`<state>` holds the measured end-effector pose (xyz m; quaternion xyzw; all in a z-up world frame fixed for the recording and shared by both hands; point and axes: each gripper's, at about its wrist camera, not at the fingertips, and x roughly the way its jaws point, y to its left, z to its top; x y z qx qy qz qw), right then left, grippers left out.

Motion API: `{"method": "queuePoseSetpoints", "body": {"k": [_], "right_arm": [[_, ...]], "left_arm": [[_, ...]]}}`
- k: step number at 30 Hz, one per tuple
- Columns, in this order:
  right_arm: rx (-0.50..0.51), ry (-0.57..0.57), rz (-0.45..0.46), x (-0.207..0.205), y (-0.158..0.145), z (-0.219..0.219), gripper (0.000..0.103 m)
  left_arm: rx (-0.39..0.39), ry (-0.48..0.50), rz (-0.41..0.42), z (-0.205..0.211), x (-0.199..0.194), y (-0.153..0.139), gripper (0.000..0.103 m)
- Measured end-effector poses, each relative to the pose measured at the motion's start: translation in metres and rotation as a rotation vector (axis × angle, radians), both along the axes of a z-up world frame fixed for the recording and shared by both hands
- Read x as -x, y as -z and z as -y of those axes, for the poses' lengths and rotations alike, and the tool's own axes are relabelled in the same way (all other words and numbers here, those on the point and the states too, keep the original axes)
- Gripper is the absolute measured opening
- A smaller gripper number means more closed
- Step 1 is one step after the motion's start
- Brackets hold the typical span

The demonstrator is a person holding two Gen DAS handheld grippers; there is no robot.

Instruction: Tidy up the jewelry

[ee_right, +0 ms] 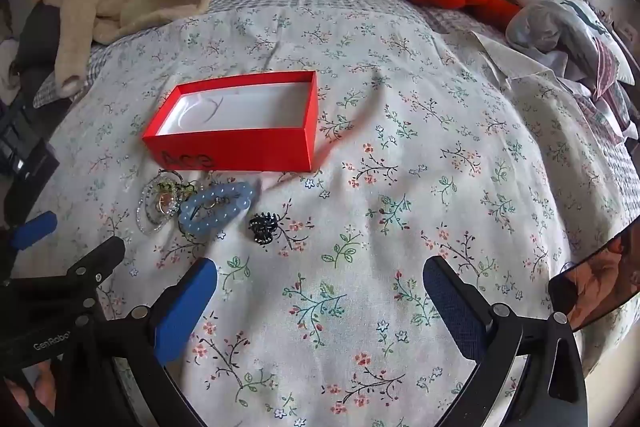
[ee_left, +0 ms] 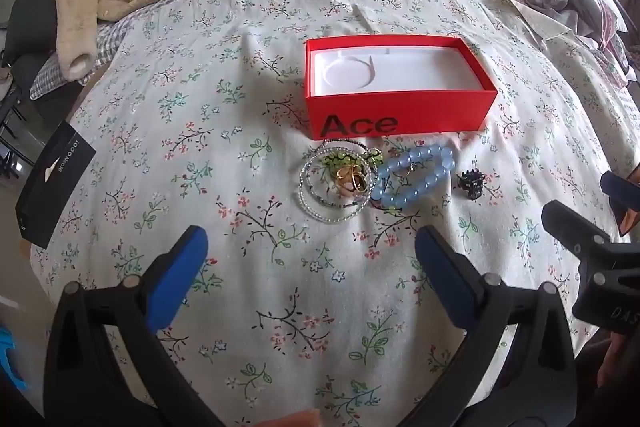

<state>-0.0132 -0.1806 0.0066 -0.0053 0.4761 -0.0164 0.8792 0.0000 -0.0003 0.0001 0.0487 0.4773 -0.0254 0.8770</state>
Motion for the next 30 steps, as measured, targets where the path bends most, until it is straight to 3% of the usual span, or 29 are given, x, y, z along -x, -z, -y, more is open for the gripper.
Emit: {"method": "queuePoseSetpoints", "body": {"k": [30], "right_arm": [[-0.024,-0.018,-0.001,0.0012,-0.0021,-0.0055,0.103]], "left_arm": [[0.011,-0.009,-0.012,-0.001,-0.0057,0.0036,0.103]]}}
